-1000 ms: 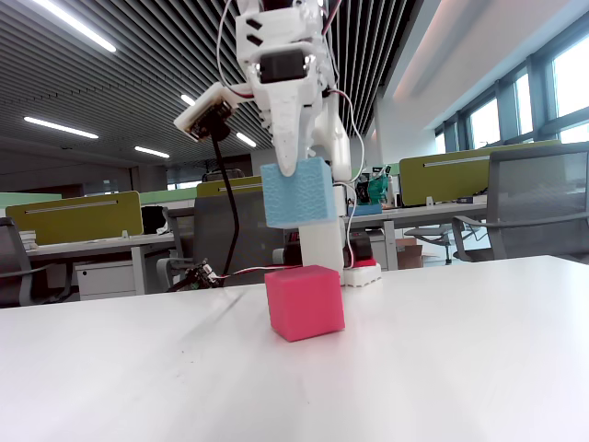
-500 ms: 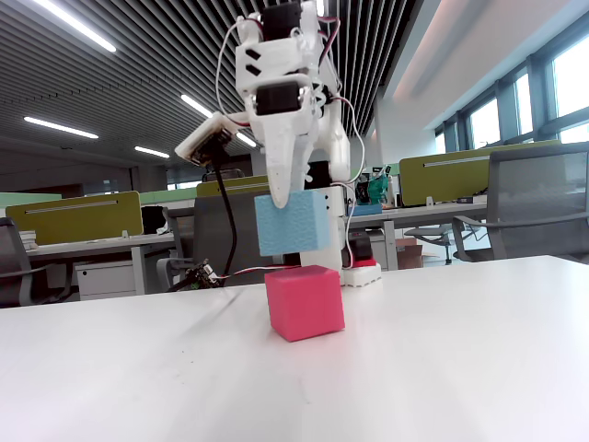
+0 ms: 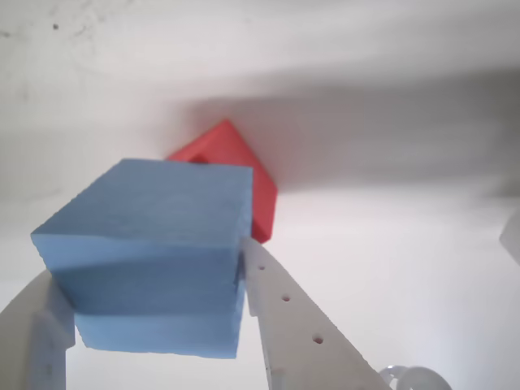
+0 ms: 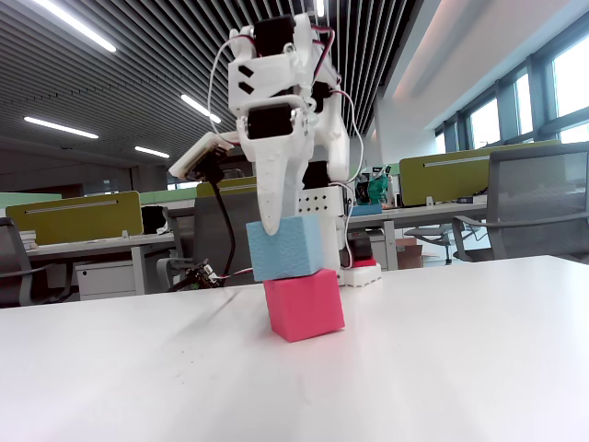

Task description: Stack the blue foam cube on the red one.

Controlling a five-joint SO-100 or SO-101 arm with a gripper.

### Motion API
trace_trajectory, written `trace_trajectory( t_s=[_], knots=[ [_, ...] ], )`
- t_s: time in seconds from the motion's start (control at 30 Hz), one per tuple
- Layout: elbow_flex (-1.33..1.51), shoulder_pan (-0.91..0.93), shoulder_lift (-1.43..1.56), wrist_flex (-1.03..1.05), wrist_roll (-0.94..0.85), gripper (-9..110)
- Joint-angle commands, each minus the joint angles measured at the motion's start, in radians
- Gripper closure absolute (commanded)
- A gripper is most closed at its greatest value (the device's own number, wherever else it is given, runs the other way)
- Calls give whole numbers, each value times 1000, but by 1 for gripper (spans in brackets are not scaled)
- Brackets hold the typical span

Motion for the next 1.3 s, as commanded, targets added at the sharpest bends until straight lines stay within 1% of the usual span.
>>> trace_trajectory(
  t_s=[0.0, 0.17, 0.33, 0.5, 1.07, 1.27],
  knots=[
    [9, 9, -11, -15, -5, 82],
    [0, 11, -15, -2, -5, 79],
    [-29, 11, -11, 29, 5, 75],
    [-60, 9, 5, 31, 5, 73],
    [-169, -29, 172, 184, 5, 73],
    [-224, -60, 311, 218, 5, 77]
  ],
)
